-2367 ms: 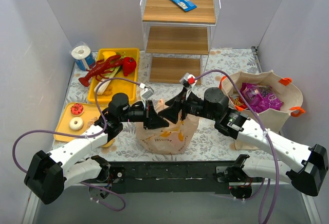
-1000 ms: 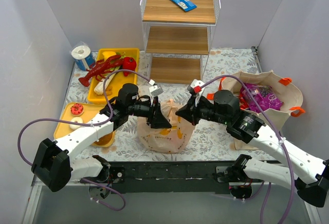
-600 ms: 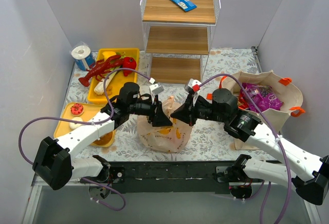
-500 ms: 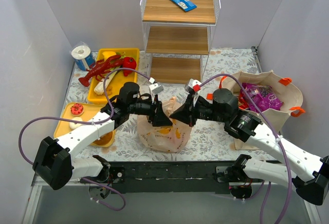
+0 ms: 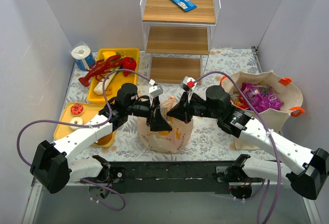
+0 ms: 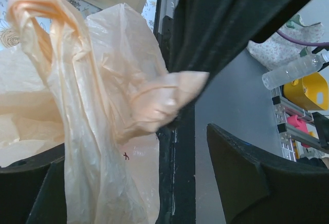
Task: Place the mixed food into the grocery bags and tie them
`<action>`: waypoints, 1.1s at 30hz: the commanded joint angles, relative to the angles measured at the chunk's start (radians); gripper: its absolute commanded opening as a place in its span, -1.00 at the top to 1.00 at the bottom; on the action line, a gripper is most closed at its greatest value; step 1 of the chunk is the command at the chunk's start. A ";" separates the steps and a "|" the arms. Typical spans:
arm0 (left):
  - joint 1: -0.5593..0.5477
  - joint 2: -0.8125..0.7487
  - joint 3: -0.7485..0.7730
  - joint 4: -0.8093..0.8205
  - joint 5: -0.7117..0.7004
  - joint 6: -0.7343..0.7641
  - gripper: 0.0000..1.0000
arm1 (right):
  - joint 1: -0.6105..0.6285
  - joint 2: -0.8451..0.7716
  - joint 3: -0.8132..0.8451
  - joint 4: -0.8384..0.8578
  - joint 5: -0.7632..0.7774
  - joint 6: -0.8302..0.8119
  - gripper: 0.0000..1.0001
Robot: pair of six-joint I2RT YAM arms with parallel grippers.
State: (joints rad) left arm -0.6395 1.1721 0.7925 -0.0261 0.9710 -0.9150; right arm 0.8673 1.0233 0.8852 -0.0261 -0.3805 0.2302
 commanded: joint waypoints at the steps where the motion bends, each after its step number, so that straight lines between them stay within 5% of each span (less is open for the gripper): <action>1: -0.009 -0.034 -0.009 0.049 0.005 -0.002 -0.48 | -0.013 0.006 0.028 0.078 -0.035 0.033 0.97; 13: -0.025 0.001 -0.002 0.098 -0.118 -0.051 -0.33 | -0.014 0.023 -0.052 0.247 -0.116 0.155 0.97; 23: -0.028 -0.015 -0.047 0.178 -0.109 -0.104 1.00 | -0.014 0.009 -0.048 0.223 -0.066 0.162 0.95; 26: -0.028 -0.011 -0.049 0.181 -0.106 -0.107 1.00 | -0.016 0.004 -0.028 0.201 -0.057 0.159 0.68; 33: -0.032 -0.023 -0.058 0.147 -0.110 -0.078 1.00 | -0.030 -0.068 0.078 0.086 0.012 0.120 -0.29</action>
State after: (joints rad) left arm -0.6712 1.1770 0.7403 0.1158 0.8898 -1.0176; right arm 0.8330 1.0271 0.8539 0.0830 -0.3695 0.3653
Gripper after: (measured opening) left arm 0.018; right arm 0.543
